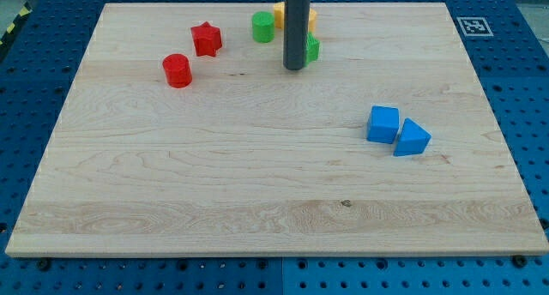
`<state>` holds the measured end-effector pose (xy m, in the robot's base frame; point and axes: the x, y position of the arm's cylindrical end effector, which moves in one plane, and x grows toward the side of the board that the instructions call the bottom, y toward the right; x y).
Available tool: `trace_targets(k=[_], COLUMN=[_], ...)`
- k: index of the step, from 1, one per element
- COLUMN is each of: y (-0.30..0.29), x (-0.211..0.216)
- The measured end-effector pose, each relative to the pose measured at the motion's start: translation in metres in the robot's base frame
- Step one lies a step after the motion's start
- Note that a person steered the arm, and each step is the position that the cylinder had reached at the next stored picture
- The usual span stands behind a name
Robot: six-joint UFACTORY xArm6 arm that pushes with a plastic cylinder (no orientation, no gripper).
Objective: Move the green circle into the yellow heart
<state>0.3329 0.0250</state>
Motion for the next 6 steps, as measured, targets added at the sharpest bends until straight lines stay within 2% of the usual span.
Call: trace_targets(k=[2, 3, 4, 6], y=[-0.006, -0.052, -0.072, -0.061], x=[-0.030, -0.030, -0.056, -0.077])
